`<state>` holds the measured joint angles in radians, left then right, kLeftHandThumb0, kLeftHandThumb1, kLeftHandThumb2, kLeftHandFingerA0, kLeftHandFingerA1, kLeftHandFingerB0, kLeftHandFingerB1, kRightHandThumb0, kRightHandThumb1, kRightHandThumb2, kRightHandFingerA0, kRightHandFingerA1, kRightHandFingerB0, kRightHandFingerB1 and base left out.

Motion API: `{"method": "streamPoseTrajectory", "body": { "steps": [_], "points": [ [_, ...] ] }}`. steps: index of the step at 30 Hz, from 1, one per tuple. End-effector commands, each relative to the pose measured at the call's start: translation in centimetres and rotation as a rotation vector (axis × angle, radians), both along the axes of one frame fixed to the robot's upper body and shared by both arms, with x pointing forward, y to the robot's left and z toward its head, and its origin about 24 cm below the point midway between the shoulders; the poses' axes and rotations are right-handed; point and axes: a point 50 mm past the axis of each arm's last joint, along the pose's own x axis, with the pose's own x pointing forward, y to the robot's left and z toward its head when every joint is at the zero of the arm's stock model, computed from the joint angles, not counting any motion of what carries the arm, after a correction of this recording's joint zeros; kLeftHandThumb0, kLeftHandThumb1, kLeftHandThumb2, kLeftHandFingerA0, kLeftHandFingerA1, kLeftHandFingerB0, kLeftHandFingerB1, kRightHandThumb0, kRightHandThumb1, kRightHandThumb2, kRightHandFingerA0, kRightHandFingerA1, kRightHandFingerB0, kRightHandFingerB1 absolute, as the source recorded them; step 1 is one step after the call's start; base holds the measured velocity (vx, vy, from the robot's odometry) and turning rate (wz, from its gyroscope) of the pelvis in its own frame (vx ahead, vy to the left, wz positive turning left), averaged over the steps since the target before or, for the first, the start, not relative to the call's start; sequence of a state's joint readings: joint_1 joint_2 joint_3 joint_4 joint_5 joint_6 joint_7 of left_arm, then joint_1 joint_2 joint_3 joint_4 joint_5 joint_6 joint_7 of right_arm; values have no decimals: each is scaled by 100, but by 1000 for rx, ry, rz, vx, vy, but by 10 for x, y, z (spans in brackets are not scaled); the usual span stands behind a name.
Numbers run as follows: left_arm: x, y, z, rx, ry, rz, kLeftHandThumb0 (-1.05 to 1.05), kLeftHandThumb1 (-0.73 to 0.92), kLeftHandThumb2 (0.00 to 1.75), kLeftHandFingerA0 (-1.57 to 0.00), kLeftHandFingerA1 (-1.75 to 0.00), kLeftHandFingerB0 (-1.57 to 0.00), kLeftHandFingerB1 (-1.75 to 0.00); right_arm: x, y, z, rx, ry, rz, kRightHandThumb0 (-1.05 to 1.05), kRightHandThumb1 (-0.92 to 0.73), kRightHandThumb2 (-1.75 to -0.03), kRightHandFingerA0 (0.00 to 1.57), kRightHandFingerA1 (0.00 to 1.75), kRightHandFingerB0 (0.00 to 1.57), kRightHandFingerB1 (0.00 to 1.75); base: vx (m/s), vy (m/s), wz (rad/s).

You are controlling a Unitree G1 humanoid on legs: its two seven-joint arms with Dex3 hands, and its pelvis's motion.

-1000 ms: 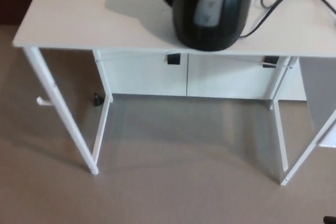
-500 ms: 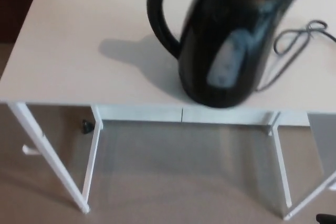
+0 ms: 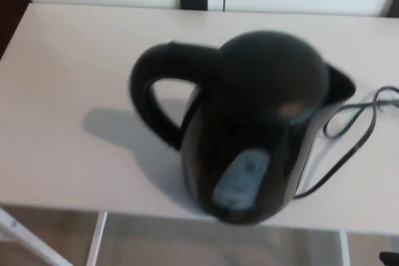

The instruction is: The robot walk towards a table in front and uses its left hand to pick up the pot from the base and places it on the table

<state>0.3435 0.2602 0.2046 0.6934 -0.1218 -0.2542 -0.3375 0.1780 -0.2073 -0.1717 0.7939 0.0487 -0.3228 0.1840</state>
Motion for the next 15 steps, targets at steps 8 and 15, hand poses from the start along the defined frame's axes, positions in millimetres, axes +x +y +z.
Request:
{"method": "streamPoseTrajectory", "body": {
  "steps": [8,15],
  "points": [
    [-3,5,1,18,9,7,-30,53,56,-60,-41,-56,-38,-4,-2,-1,-25,8,6,-47,-37,-76,64,65,51,59,100,-22,-11],
    [-1,5,2,18,5,-4,-32,52,56,-61,-42,-56,-38,-4,-2,-1,-33,15,15,-45,-47,-54,69,55,55,49,42,270,1]
  ]
}}
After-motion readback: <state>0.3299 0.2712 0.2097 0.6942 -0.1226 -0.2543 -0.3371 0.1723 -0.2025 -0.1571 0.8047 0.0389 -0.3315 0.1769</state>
